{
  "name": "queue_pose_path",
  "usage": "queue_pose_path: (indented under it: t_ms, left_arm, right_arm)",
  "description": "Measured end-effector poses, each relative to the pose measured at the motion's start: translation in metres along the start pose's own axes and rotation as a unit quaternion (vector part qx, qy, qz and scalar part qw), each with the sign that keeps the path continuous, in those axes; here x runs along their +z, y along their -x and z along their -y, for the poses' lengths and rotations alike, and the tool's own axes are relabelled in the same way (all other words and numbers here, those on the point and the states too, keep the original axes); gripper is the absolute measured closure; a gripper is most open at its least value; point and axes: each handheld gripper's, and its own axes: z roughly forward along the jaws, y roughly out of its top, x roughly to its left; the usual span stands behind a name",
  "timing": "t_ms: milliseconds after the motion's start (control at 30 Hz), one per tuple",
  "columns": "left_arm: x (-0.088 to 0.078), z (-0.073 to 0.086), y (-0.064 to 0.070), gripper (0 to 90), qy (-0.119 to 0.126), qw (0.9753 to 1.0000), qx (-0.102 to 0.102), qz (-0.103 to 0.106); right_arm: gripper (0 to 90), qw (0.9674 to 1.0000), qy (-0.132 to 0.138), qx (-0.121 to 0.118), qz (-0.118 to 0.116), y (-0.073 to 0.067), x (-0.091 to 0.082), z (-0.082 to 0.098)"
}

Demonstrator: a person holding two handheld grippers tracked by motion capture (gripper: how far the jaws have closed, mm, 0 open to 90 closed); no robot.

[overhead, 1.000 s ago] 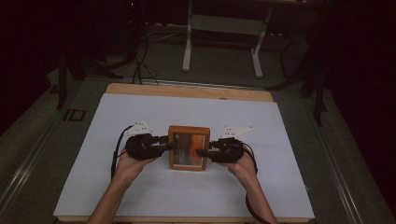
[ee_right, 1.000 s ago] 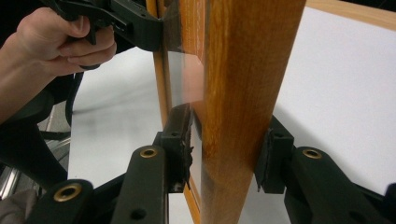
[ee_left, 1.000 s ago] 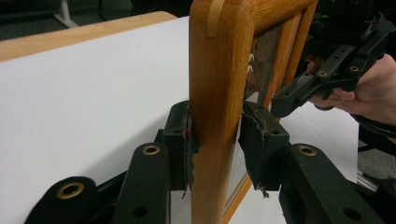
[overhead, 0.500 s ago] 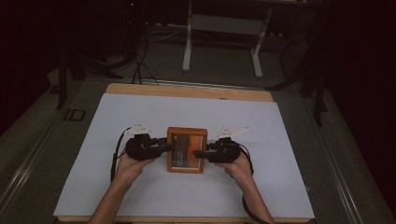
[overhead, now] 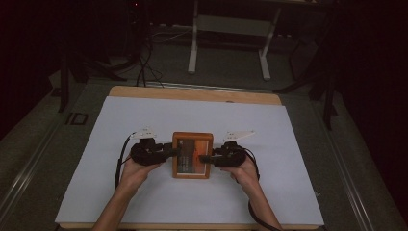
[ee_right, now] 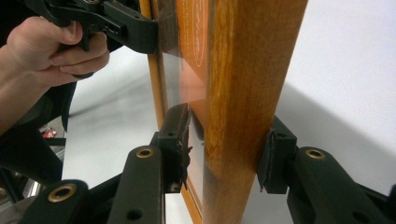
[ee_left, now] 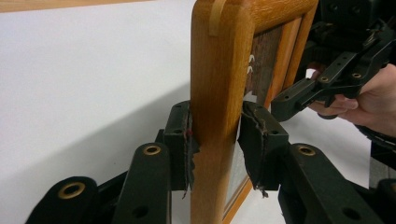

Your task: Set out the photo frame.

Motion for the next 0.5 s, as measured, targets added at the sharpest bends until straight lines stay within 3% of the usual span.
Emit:
queue_pose_path:
  t_ms: [500]
  left_arm:
    - [0.0055,0.0000,-0.0078,66.0,0.005,0.9999,-0.012,0.002]
  right_arm:
    - [60.1,0.9999,0.007,0.013,-0.004,0.0067,0.0024,0.0013]
